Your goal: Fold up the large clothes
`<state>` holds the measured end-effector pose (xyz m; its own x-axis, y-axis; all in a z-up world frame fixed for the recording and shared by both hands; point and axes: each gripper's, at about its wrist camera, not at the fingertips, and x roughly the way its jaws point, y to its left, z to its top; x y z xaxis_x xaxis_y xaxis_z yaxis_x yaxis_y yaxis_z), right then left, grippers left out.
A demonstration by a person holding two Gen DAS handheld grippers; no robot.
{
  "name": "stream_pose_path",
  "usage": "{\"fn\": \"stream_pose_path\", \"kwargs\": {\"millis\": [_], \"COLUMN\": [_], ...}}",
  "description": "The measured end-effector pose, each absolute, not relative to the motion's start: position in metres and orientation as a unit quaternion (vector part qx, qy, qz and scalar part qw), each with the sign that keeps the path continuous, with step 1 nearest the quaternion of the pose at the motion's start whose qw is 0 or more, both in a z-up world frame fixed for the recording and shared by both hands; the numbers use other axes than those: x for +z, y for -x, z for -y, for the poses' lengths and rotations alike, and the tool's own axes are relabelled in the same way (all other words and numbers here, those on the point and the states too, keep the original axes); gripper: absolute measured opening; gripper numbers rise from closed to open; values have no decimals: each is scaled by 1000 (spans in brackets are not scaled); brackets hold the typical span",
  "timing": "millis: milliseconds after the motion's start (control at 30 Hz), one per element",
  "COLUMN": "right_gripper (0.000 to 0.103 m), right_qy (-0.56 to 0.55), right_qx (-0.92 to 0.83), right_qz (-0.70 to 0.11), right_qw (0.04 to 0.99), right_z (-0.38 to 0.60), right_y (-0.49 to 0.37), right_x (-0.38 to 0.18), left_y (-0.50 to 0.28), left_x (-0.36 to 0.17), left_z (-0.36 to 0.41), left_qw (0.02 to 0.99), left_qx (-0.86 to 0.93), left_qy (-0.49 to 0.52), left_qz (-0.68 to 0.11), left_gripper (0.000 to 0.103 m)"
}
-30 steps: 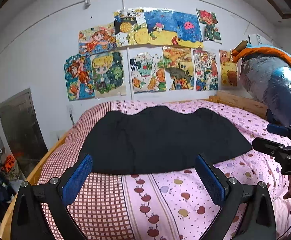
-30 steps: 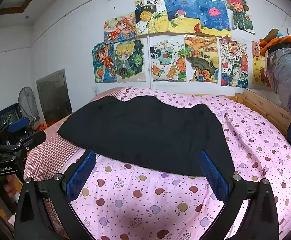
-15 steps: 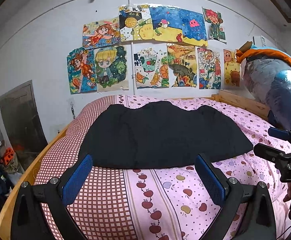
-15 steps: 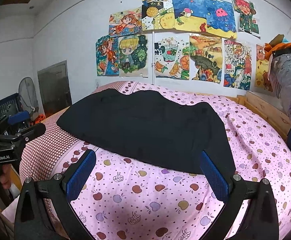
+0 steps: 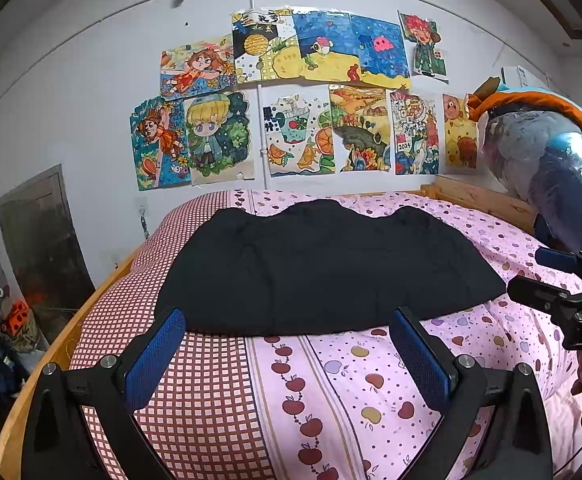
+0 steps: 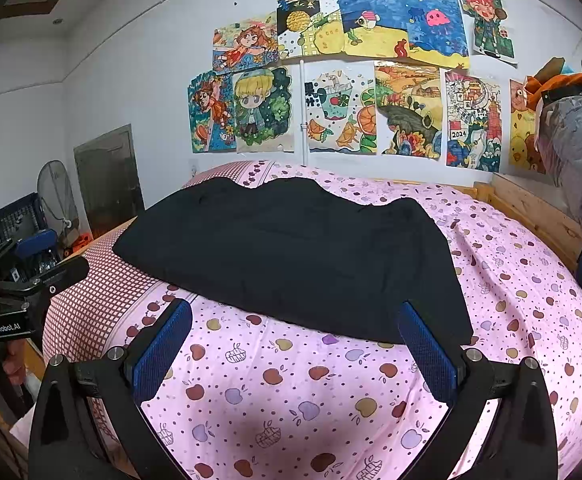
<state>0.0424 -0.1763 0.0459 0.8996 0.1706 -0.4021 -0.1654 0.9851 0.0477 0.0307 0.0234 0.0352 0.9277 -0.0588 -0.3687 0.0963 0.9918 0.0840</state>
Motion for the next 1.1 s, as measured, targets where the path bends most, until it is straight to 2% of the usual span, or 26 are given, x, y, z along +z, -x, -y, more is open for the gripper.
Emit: {"fn": "stream_pose_path", "kwargs": {"millis": [1100], "right_gripper": [101], "right_qy": [-11], "right_qx": [86], "right_qz": [-212], "right_qw": [973], "right_z": [184], "right_y": [-46], "right_x": [44], "left_y": [-30], "left_x": [37], "left_z": [-23], "left_qw": [980], "left_qx": [-40], "left_qy": [-51], "left_qz": [-186], "left_gripper": [103]}}
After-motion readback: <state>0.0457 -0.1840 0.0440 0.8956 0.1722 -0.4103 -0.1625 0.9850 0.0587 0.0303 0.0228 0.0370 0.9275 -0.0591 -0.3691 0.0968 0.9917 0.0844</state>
